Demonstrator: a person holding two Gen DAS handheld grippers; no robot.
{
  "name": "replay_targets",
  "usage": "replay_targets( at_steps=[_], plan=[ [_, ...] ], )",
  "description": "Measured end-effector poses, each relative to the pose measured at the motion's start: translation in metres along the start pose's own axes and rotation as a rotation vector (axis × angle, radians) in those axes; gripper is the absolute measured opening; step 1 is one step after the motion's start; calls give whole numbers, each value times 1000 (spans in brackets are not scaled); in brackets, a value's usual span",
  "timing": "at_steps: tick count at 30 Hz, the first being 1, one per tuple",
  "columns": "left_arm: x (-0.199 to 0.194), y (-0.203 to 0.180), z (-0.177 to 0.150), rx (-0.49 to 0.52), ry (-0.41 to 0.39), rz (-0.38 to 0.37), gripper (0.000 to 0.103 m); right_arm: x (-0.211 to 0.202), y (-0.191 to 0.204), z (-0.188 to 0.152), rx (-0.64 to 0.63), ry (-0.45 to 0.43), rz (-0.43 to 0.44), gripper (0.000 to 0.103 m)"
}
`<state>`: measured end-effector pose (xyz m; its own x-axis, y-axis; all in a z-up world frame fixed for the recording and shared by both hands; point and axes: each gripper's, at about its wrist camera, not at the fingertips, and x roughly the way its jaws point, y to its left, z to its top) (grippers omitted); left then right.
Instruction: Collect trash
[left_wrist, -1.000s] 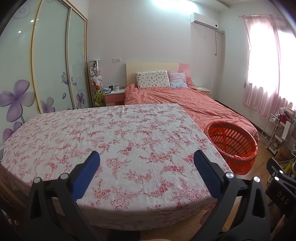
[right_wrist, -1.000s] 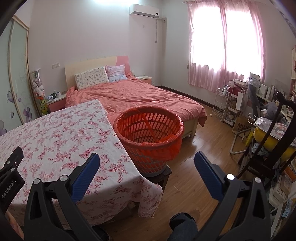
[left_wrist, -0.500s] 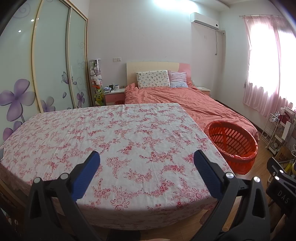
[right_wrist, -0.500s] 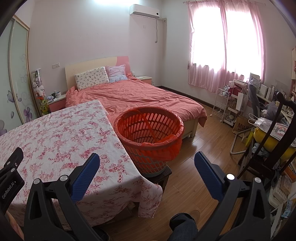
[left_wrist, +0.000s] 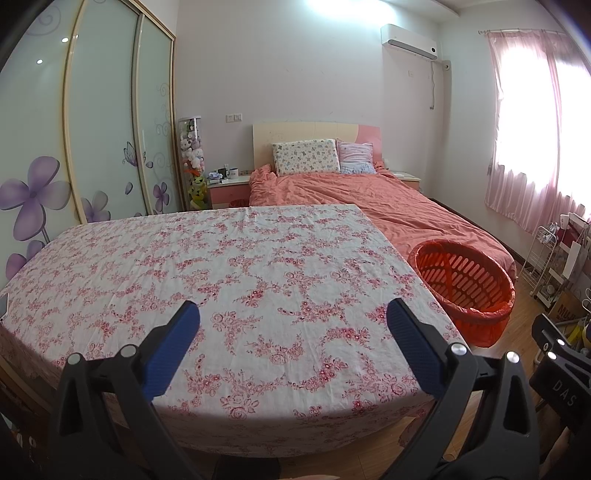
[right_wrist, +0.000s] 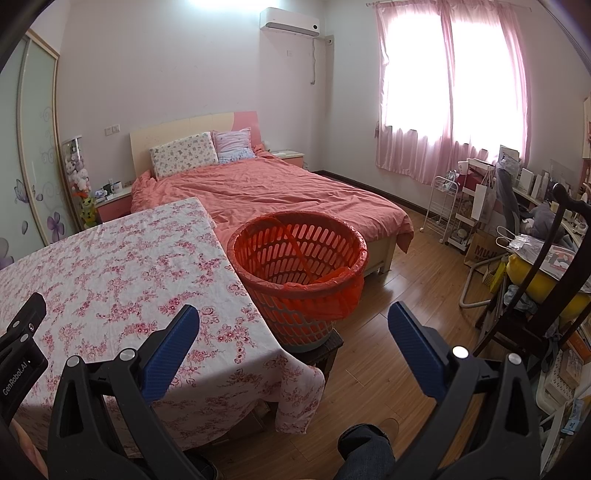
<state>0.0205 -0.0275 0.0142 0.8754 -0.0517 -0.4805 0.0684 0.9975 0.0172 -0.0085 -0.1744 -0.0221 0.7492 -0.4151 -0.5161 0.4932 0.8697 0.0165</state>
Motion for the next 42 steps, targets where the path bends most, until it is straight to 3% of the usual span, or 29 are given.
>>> replay_targets(
  at_steps=[42],
  plan=[
    [3,2,-4,-3,13,7,99,3,1,-3,-2,7,4,101]
  ],
)
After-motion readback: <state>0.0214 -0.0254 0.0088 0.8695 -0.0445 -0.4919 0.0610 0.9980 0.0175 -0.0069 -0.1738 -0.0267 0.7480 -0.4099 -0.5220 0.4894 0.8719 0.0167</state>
